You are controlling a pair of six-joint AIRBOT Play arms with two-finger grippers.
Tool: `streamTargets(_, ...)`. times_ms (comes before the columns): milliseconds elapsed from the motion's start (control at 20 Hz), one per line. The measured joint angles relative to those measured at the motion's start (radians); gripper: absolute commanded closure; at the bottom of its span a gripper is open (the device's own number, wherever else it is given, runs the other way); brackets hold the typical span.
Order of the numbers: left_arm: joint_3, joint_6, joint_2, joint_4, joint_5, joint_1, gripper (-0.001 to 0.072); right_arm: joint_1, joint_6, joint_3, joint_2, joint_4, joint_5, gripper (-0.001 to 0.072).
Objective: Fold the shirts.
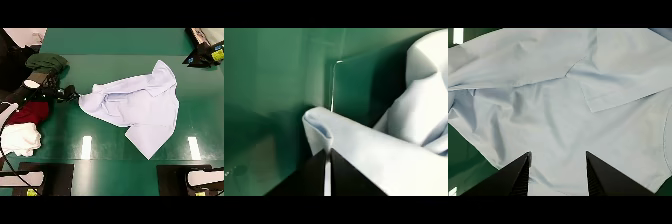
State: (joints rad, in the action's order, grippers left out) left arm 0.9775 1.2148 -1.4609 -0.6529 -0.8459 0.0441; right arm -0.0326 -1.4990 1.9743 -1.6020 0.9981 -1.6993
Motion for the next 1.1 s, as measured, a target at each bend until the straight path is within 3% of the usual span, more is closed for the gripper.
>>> streamTargets(300, 0.108, 0.035, 0.098, -0.172, -0.020, 0.002, 0.0684, -0.004, -0.002, -0.208, 0.103, 0.100, -0.009, 0.0308)
streamTargets(550, 0.164, 0.039, 0.177, -0.242, -0.084, 0.002, 0.0683, -0.066, -0.003, -0.702, 0.290, 0.161, 0.115, 0.0296)
streamTargets(600, 0.168, 0.039, 0.184, -0.249, -0.098, 0.002, 0.0683, -0.084, -0.004, -0.801, 0.323, 0.163, 0.146, 0.0233)
streamTargets(750, 0.174, 0.037, 0.194, -0.257, -0.134, 0.002, 0.0683, -0.142, -0.004, -1.077, 0.414, 0.130, 0.234, 0.0220)
streamTargets(1000, 0.177, 0.040, 0.199, -0.256, -0.154, 0.002, 0.0683, -0.163, 0.014, -1.341, 0.470, 0.020, 0.380, 0.0244)
streamTargets(1100, 0.177, 0.042, 0.200, -0.255, -0.157, 0.002, 0.0683, -0.134, 0.018, -1.377, 0.453, -0.007, 0.422, 0.0372)
